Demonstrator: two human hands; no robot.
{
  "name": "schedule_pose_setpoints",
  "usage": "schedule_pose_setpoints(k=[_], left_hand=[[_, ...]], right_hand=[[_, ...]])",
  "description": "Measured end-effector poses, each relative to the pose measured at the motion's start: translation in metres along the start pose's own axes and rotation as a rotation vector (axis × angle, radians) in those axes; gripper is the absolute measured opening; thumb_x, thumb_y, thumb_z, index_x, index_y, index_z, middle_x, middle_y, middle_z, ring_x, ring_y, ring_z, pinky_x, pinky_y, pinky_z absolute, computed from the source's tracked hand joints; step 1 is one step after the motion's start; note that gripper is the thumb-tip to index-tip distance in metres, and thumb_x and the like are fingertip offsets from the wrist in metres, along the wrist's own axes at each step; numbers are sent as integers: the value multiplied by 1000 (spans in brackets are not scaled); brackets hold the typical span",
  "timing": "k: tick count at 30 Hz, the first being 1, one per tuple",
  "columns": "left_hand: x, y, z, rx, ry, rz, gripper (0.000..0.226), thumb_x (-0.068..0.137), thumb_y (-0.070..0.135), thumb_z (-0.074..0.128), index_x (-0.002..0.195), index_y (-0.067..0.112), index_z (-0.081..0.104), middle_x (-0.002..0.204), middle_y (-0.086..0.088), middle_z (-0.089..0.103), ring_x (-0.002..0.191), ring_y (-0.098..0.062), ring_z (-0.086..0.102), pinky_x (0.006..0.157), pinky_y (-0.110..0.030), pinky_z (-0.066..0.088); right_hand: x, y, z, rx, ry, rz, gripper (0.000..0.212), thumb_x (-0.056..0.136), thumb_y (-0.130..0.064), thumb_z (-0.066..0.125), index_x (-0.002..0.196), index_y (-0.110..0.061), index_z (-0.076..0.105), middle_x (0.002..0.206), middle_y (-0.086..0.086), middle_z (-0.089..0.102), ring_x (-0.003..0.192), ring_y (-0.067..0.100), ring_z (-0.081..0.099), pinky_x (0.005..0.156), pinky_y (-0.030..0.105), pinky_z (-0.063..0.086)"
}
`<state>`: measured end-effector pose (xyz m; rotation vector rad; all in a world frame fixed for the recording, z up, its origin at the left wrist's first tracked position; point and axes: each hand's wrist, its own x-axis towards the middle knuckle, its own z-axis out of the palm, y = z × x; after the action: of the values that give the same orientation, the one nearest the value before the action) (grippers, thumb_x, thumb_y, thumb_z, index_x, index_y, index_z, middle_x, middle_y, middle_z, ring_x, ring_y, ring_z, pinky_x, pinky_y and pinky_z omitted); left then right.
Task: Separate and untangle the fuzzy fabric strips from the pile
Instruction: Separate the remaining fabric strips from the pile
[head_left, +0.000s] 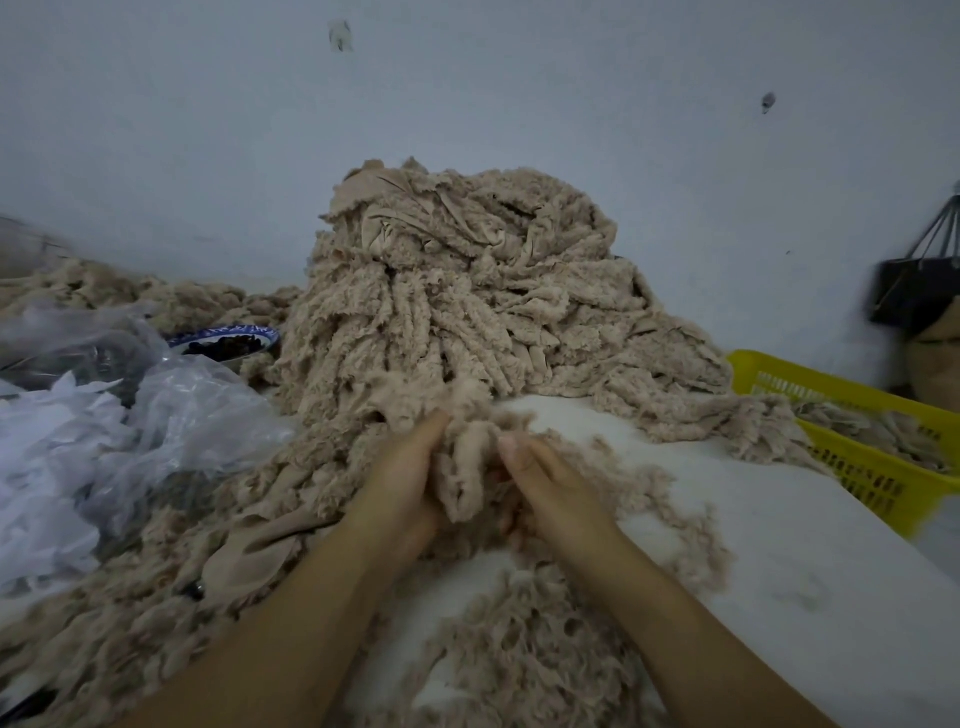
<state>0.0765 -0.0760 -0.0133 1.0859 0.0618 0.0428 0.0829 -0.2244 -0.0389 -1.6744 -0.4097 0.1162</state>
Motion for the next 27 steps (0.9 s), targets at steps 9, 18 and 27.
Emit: schedule_pose_setpoints(k=[9,18,27], left_hand=[[-7,-10,5,218,-146,-41,27,90,35,65,107,16,76,109,-9,75,100,-22,73,73,-28,60],[13,-13,-12,213,22,93,37,99,45,49,115,19,70,109,3,75,101,-8,70,83,-27,47],[12,-32,-17,961,-90,146,20,101,40,50,97,37,68,93,16,69,79,2,63,72,-23,54]], right_hand=[[3,8,-3,344,-126,97,50,83,-52,71,122,-24,61,121,-2,71,114,16,66,93,33,55],[9,-16,-52,929,507,-76,47,88,-56,56,109,-15,67,105,2,70,82,13,74,60,24,54],[12,29,-29,-1122,121,44,26,96,-48,50,109,-27,55,112,-5,47,109,20,44,90,36,43]])
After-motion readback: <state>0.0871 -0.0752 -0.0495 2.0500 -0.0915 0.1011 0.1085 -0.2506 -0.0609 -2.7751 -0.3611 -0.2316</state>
